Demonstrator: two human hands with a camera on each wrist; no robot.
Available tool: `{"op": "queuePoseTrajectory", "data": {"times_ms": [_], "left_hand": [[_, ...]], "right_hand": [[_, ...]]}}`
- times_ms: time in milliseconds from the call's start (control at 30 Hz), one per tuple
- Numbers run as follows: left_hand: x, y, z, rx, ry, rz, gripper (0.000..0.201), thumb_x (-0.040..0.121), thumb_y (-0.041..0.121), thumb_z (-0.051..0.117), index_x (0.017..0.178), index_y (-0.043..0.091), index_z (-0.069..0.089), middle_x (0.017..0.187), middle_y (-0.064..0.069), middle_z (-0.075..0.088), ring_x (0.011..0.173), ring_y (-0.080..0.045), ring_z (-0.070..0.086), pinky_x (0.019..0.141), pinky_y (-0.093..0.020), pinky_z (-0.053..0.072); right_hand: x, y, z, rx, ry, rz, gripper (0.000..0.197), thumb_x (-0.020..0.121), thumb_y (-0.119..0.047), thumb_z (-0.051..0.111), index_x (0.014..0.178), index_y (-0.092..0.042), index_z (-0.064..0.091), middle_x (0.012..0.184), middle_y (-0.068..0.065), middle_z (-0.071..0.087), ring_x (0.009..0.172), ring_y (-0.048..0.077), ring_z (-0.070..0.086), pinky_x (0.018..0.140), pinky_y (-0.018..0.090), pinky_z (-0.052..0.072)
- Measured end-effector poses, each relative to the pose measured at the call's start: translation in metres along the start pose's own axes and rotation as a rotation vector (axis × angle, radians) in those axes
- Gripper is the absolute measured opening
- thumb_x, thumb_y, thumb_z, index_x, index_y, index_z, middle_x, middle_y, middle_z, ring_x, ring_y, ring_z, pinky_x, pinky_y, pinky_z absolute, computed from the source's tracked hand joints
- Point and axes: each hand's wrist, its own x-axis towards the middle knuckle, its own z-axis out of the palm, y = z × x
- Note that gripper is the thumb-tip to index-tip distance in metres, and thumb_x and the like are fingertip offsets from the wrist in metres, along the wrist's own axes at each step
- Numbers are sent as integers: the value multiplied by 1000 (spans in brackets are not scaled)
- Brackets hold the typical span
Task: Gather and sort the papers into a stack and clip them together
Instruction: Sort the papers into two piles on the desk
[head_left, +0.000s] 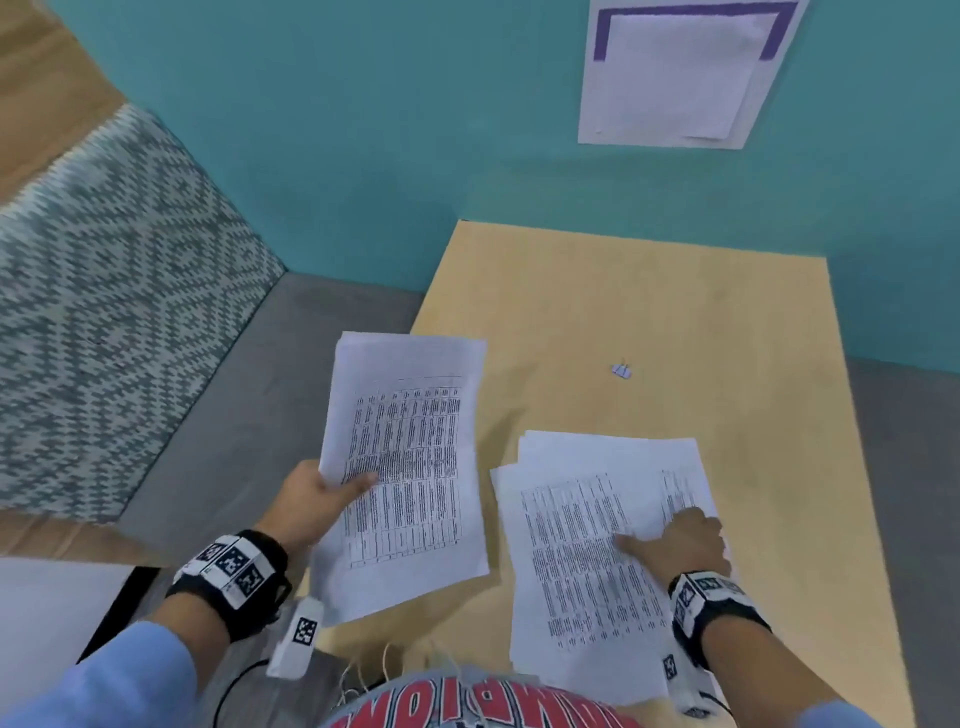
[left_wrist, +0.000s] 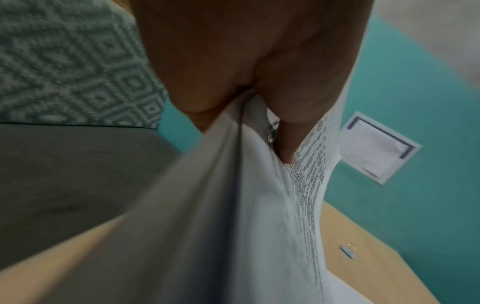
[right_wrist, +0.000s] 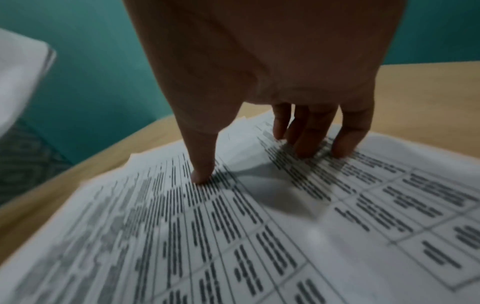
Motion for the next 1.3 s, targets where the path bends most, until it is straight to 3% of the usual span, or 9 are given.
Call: {"op": "queuePoseTrajectory", "data": {"times_ms": [200,367,600,800,933,1033,1100,1200,1300], "left_hand": [[3,-12,-22,-19,-38,-41,23,90,31,82,100,11,80,90,-6,84,86,-21,80,74,-29,59],[10,7,-10,29,-84,-53,53,92,32,80,55,22,43,37,11,37,32,1,31,41,-12,32],[12,13,2,13,-113,-37,41,90,36,80,62,17,57,41,10,49,39,0,45,46,-13,38],[-8,19,3,11,-98,-44,47,91,32,79,57,23,48,34,10,28,29,-1,23,38,-12,27],[-22,24,0,-2,-89,-62,40,95,24,77,65,7,57,34,8,55,27,-1,41,39,-14,44],[-33,33,2,-43,-71,-12,58,96,16,75,99,-36,50,93,-2,73,40,-18,63,76,-51,57],[-32,25,4,-76,-69,-1,63,91,28,79,112,-27,58,66,-16,76,49,-13,69,61,-37,63],[-27,11,10,-24,-86,-9,31,90,36,79,97,6,76,58,8,75,58,-2,73,57,-17,56],[-23,2,18,-35,-98,-7,19,90,37,81,101,22,78,87,5,85,79,-7,80,82,-37,67]], "right_hand": [[19,-9,33,5,-66,-50,75,53,-79,78,92,-15,73,94,9,70,85,27,70,78,40,62],[-2,-19,25,207,-73,-104,33,86,-22,81,102,-5,57,89,11,68,67,22,62,66,36,58],[-1,-5,35,261,-23,9,81,71,-25,92,135,-1,49,126,25,58,106,39,64,88,41,57],[-5,-12,43,52,-23,-52,48,82,-31,78,121,-4,65,118,22,52,110,38,56,72,34,49],[-8,-5,49,57,30,-174,33,82,-16,73,111,-4,63,104,20,61,97,36,58,69,33,41],[-10,-2,44,194,46,-246,18,82,-2,67,95,-10,56,86,14,63,71,29,61,60,35,52],[-14,-4,35,302,32,-282,20,83,-1,67,94,-12,54,85,12,61,66,26,60,54,32,49],[-11,6,18,453,23,-217,43,78,-2,79,110,-8,52,95,11,64,76,27,66,56,31,52],[7,36,7,444,59,-83,64,73,-10,88,127,-1,56,109,21,69,91,34,72,81,43,62]]}}
